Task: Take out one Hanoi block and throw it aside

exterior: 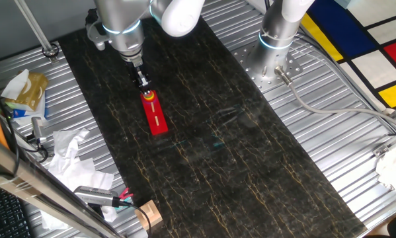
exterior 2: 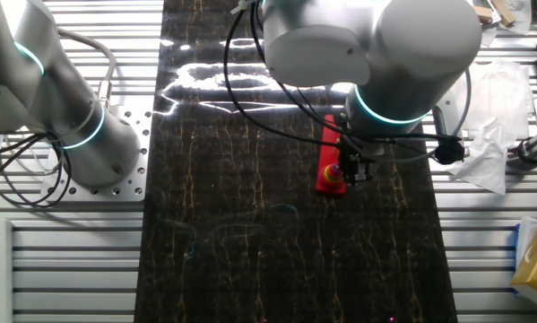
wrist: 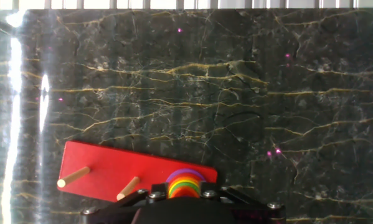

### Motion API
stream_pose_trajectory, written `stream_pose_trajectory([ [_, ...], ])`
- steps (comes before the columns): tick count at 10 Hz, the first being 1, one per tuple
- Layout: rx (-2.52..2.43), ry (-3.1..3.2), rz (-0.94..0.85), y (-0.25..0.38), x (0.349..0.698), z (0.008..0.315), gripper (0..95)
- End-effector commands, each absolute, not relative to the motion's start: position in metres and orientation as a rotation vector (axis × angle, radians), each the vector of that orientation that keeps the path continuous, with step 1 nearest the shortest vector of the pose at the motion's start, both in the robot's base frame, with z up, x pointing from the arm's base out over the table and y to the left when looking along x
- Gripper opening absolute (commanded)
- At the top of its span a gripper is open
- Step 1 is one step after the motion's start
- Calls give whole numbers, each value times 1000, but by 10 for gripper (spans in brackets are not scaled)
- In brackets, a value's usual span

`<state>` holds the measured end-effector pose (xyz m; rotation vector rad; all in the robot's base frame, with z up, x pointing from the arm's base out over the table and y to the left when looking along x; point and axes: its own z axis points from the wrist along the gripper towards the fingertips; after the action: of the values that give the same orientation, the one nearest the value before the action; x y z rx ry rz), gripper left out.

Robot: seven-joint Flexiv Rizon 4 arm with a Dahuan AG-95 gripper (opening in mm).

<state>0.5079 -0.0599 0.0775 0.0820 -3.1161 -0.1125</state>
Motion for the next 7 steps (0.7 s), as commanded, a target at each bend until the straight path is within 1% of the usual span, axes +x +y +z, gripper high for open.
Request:
stream_pose_trajectory([
  [1, 76, -3115, -109, -60, 507, 77, 380],
  [7, 63, -3119, -107, -59, 500, 75, 380],
])
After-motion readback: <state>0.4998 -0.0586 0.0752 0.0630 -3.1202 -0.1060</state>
